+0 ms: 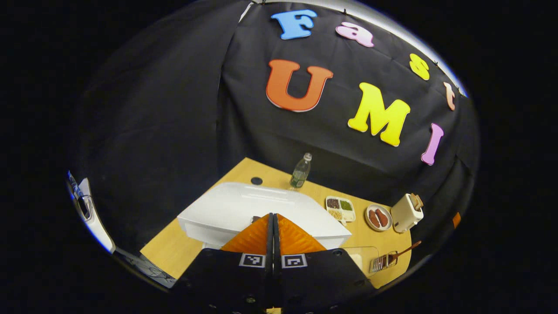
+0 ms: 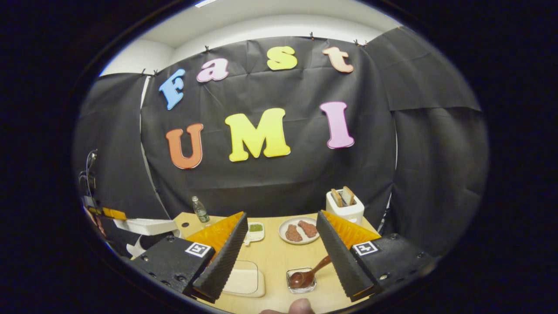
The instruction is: Close the left gripper, press the button to open the rice cooker; take a wooden spoon from the chopstick holder with the right hand, scoop a spoonful of rice and pour it into the rice cooker, then put the wooden spoon back into the chopstick holder.
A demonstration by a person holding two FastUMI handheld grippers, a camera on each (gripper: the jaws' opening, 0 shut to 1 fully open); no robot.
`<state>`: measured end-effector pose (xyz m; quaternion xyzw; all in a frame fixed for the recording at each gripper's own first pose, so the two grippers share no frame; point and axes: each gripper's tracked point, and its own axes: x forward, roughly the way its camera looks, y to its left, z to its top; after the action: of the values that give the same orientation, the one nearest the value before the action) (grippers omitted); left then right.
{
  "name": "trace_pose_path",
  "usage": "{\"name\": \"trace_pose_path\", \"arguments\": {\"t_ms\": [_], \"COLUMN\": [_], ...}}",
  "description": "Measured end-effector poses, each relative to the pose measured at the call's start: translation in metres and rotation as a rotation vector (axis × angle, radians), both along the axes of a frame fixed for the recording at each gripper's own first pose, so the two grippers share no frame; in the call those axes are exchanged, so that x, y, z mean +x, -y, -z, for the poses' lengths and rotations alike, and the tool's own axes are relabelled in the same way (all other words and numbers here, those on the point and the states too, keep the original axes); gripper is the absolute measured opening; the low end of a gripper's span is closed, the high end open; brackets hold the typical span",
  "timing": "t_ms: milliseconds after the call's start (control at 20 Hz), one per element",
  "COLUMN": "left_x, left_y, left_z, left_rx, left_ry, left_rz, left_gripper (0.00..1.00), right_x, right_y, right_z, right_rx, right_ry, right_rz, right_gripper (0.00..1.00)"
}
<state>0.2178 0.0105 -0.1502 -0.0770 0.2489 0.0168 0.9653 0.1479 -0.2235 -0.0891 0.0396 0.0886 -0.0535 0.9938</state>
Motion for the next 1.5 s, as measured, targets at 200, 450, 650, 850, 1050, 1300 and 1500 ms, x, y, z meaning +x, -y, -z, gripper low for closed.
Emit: {"name": "trace_pose_path", "arguments": {"t_ms": [200, 450, 650, 850, 1050, 1300, 1500], "left_x": [0.005, -0.002, -0.022, -0.043, -0.055, -0.070, -0.080], "left_y": [-0.009, -0.002, 0.027, 0.044, 0.052, 0.050, 0.058], "left_z": [-0.018, -0.044, -0.079, -0.098, -0.115, -0.114, -0.117], "left_rx": [0.006, 0.029, -0.017, 0.016, 0.045, 0.102, 0.128], "left_ry": [0.058, 0.185, 0.279, 0.338, 0.380, 0.400, 0.414], "left_rz": [-0.043, -0.036, 0.013, 0.043, 0.048, 0.023, 0.027], "left_gripper": [0.01, 0.01, 0.08, 0.49, 0.95, 0.94, 0.94], "right_x": [-0.008, -0.026, -0.038, -0.052, -0.065, -0.071, -0.070], "right_y": [0.005, 0.021, 0.026, 0.031, 0.036, 0.036, 0.040], "right_z": [-0.003, -0.002, 0.002, 0.005, 0.015, 0.044, 0.070], "right_rx": [-0.011, -0.031, -0.026, -0.031, -0.038, 0.010, 0.012], "right_ry": [0.004, -0.011, -0.025, -0.028, -0.044, -0.092, -0.134], "right_rz": [0.007, 0.028, 0.043, 0.062, 0.077, 0.073, 0.065], "right_gripper": [1.00, 0.98, 1.00, 0.98, 0.98, 1.00, 1.00]}}
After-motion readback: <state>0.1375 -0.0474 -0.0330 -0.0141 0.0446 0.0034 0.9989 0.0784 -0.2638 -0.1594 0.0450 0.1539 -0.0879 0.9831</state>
